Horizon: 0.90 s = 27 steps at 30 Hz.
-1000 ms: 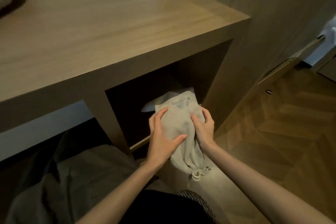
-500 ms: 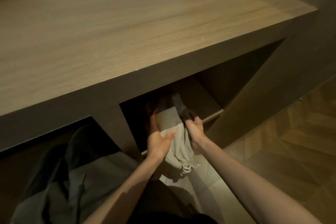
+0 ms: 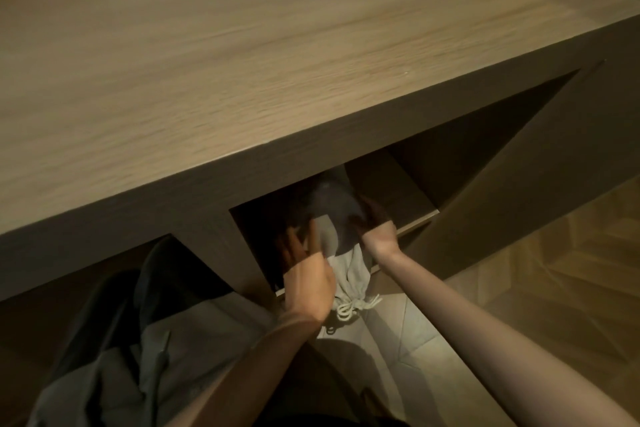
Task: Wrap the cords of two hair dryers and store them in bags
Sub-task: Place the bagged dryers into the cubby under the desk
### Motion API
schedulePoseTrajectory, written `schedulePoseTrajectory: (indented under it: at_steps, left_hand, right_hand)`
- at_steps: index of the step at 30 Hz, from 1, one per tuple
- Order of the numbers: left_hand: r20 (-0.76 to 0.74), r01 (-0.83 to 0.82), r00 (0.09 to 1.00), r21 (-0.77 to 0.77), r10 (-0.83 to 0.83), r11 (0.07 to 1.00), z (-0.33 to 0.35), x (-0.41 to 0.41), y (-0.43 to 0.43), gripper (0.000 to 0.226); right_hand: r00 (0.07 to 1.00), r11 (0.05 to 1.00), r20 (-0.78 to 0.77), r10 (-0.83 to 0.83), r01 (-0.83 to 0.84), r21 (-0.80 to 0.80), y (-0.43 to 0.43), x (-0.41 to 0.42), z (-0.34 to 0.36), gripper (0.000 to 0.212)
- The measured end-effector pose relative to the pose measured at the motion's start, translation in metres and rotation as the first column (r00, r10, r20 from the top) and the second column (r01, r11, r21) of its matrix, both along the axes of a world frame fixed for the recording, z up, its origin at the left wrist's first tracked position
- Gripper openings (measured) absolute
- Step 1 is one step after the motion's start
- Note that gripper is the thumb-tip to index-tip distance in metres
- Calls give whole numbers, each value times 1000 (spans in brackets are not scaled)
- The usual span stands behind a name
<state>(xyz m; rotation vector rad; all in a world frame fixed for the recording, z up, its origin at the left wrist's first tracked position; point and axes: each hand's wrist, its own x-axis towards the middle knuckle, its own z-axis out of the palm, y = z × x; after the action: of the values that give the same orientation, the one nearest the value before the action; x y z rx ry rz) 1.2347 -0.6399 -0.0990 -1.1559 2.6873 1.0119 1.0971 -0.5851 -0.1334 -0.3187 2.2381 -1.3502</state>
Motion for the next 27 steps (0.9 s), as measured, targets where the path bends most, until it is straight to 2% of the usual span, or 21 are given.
schedulePoseTrajectory:
  at_steps: [1, 3, 6, 8, 9, 13, 15, 18, 20, 24, 27]
  left_hand:
    - [25, 121, 993, -97, -119, 988, 1, 1, 7, 55]
    - [159, 327, 940, -166, -302, 930, 0, 7, 21, 75]
    - [272, 399, 905, -273, -327, 876, -16, 10, 27, 89]
    - [357, 434, 875, -282, -326, 856, -17, 9, 27, 94]
    - [408, 462, 841, -201, -355, 864, -14, 6, 26, 96]
    - [389, 418, 864, -201, -320, 886, -19, -6, 17, 83]
    - [407, 400, 868, -231, -285, 887, -17, -12, 9, 86]
    - [451, 380, 853, -194, -262, 904, -15, -20, 1, 87]
    - [426, 342, 874, -196, -234, 919, -15, -24, -3, 82]
    - [396, 210, 909, -161, -131, 964, -13, -31, -18, 73]
    - [440, 218, 887, -131, -141, 967, -9, -33, -26, 72]
  right_hand:
    - [998, 995, -65, 12, -6, 100, 6, 1, -3, 49]
    - [980, 967, -178, 85, -39, 252, 22, 8, -6, 36]
    - [928, 956, -308, 210, -129, 262, 40, 18, -1, 27]
    - [939, 953, -224, 261, -215, 212, 41, 16, -2, 27]
    - [952, 948, -135, 274, -244, 203, 38, 13, -3, 27]
    - [936, 951, 223, 273, -298, 84, 22, -1, -7, 41]
    - [917, 946, 254, 307, -323, 25, 14, -7, -7, 50]
    - [887, 922, 251, 386, -370, -113, 1, -16, -7, 48]
    - [862, 908, 289, 417, -376, -187, -7, -20, -6, 52]
    - [841, 908, 345, 417, -366, -206, -31, -23, -3, 61]
    - [820, 902, 380, 429, -362, -236, -40, -24, -1, 55]
